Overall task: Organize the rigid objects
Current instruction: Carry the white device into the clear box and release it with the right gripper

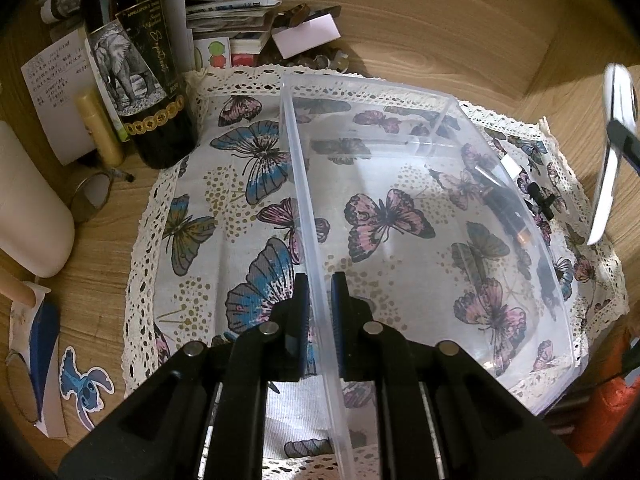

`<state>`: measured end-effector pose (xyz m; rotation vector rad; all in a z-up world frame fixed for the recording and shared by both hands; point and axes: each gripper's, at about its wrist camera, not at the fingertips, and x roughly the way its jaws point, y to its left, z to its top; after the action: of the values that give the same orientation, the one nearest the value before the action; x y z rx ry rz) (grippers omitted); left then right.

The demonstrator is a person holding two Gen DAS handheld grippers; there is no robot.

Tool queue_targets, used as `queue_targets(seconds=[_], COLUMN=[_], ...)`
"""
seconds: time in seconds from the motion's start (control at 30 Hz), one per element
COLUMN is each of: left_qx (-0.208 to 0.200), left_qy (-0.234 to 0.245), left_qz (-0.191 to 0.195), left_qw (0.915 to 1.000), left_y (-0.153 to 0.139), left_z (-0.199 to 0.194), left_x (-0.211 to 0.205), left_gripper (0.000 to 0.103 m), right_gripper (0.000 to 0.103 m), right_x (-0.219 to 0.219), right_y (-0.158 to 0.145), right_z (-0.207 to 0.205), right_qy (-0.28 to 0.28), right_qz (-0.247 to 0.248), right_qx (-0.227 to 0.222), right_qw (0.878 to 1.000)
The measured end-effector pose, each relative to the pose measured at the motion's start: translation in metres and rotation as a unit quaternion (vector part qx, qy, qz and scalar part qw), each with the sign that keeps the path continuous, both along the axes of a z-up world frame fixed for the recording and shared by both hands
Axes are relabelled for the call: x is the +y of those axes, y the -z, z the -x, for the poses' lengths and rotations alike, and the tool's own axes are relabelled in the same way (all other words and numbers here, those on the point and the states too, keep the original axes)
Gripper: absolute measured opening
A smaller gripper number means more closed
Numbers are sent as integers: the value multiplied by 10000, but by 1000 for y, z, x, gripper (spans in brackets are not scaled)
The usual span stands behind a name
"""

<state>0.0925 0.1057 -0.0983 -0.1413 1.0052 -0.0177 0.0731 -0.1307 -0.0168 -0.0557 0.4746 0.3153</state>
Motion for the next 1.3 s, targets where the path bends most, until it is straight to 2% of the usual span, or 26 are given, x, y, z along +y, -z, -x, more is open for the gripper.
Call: queue_targets(seconds=[0.33,0.53,0.87,1.03,1.17,1.3], left_qx=[-97,-132,-177,-181,-175,-186], left_qy=[84,121,181,190,192,183], left_qz=[34,69,24,23,30,32], left_qw=[9999,9998,9997,9997,9997,9997], left_y=[0,1,0,0,0,0], left_z=[3,4,5,5,3,2], left_x=[0,1,0,-1,-1,-1], left_gripper=[13,13,13,14,13,13], right_gripper=[32,32,32,33,36,36], right_x=[58,90,104,109,108,105], right_y=[7,23,63,74,75,70], right_z=[-10,-20,-37,-42,-41,-38], right_qy=[-778,-1050,-1151,-1209,-1240,-1203], right_qz=[-35,229,610,773,778,759], right_qx=[293,599,1397,1654,1719,1574], right_qw=[9965,9924,9816,9757,9742,9772])
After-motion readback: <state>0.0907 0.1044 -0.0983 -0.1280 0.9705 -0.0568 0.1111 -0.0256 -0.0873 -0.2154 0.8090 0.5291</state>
